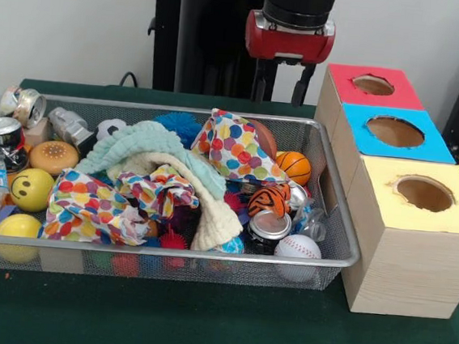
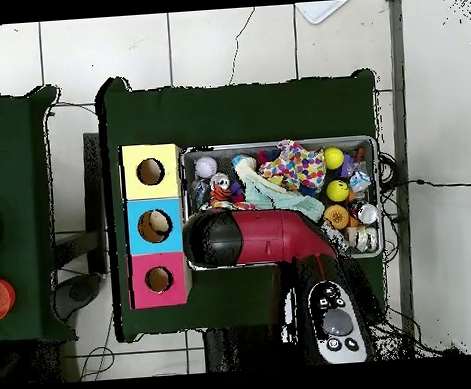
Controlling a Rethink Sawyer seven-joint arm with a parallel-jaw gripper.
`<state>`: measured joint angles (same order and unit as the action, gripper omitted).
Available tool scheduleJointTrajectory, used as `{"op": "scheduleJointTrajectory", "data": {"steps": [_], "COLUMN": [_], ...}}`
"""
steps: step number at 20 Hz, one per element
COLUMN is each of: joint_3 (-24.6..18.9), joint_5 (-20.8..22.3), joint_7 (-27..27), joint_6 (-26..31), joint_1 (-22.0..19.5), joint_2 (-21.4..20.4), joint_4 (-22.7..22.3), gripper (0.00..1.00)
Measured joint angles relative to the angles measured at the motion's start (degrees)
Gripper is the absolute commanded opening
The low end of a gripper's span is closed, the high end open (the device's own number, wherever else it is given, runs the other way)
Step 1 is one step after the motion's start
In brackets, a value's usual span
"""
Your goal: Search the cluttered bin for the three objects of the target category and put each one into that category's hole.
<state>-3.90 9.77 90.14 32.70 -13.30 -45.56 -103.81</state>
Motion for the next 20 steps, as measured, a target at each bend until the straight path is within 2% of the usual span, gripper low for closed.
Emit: {"op": "scheduleJointTrajectory", "data": {"steps": [11,20], "joint_3": [1.1,1.1], "joint_5": [-1.0,-1.1], "joint_7": [0.0,0.0], "joint_6": [0.0,0.0], "joint_1": [-0.3,-4.9], "joint_2": [0.4,2.1], "joint_4": [0.3,0.6], "gripper": [1.0,1.0]}}
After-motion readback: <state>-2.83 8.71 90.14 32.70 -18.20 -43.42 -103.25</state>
